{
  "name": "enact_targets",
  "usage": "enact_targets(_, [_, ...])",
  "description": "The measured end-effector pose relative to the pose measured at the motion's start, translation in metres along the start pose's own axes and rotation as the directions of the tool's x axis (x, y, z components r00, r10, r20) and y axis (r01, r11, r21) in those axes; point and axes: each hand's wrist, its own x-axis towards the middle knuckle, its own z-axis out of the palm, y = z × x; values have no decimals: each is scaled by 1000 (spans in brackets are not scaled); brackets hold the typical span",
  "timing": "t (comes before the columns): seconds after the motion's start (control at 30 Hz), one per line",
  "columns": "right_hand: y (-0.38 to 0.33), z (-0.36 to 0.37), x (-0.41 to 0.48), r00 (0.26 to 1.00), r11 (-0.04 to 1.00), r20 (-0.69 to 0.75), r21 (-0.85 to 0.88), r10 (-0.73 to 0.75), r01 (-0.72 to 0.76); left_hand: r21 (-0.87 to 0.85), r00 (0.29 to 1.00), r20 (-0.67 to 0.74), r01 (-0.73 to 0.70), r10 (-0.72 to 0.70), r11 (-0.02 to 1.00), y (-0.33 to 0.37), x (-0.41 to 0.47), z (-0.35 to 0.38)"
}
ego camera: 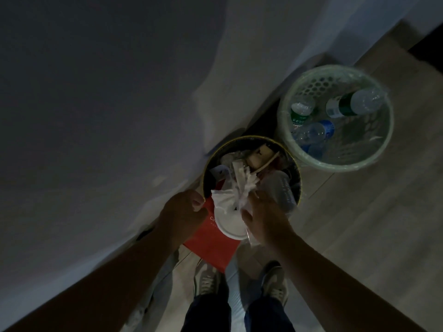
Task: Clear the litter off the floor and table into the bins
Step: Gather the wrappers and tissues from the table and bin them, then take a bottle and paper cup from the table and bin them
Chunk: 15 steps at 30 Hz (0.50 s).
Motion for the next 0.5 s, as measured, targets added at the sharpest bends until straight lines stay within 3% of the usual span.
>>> enact_targets(0.17, [-11, -12, 21, 973, 970, 133, 129, 187, -205, 5, 1000, 7, 17, -17, 1000, 0, -1, -3])
enact_targets(0.33, [-16, -42, -1, 987, 987, -39, 46, 157, -155, 3, 999, 24, 24, -24, 1000, 13, -10, -16])
enact_targets(0.5, [-24, -95, -45, 990, 990, -49, 38, 134, -133, 77, 996, 63, -62, 58, 995, 52, -35, -51])
